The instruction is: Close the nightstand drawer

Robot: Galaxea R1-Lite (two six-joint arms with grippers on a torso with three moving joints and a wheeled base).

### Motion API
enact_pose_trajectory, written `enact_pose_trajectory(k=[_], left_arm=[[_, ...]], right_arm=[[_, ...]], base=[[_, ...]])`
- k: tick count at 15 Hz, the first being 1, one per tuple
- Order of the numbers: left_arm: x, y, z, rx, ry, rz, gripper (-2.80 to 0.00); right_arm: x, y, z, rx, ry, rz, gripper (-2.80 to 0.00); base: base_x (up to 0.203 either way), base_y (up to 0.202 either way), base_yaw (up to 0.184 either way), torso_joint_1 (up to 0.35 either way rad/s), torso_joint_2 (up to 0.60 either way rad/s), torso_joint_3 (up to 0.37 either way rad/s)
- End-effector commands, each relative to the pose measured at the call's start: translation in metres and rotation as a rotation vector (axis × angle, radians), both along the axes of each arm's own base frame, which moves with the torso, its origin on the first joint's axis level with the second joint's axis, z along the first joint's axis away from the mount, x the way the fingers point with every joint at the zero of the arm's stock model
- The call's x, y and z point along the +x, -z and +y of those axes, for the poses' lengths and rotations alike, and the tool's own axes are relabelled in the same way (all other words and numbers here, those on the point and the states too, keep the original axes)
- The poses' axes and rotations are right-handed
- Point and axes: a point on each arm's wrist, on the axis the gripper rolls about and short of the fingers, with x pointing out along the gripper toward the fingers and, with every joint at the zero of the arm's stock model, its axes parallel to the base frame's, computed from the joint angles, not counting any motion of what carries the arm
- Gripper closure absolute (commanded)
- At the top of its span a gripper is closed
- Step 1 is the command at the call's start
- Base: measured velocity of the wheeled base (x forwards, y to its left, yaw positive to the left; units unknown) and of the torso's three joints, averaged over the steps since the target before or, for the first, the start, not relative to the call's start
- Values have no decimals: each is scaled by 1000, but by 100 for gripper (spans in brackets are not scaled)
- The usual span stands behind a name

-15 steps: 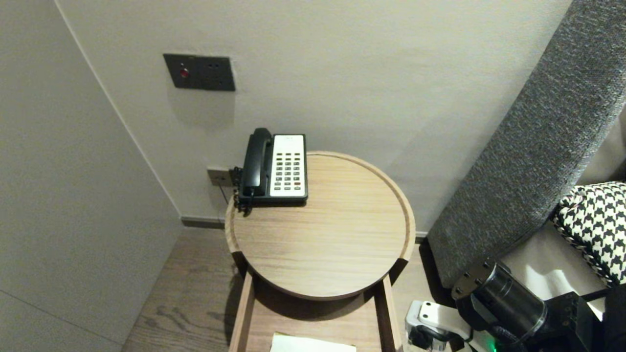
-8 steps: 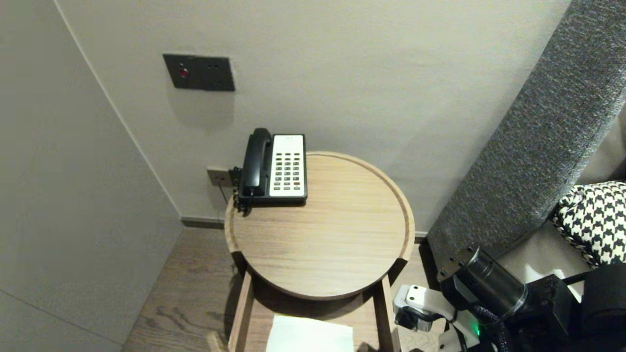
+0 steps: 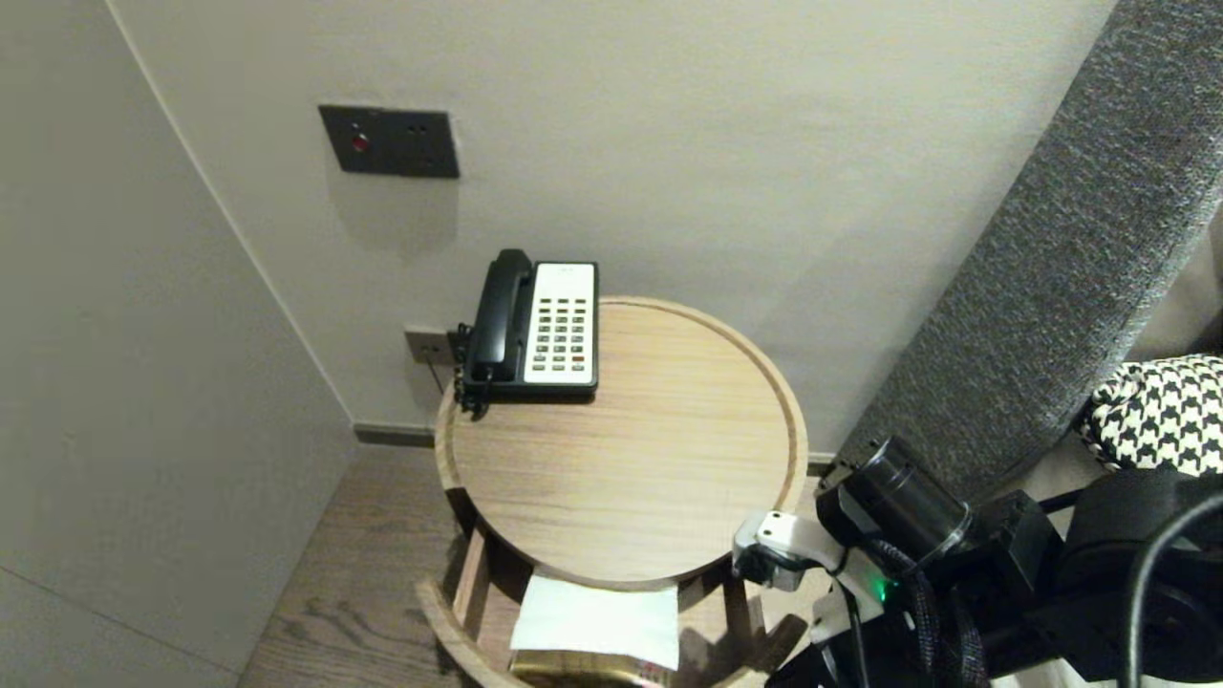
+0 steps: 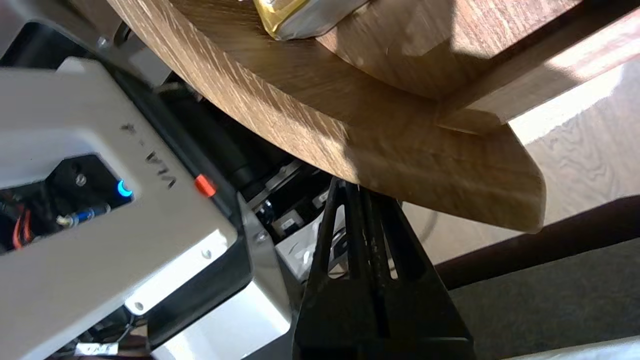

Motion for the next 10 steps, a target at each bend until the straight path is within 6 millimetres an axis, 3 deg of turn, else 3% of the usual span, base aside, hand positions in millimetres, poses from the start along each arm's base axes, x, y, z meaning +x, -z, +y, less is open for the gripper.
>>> enact_pose_trajectory(k=[1,10], left_arm=[[0,0,0,0,-1,-2,0],[0,0,0,0,-2,-2,0]], right_arm=[[11,4,1,-13,14,5,0],[43,-2,-2,0,62,-41,0]], base=[[0,0,0,0,0,0],[0,0,0,0,0,0]])
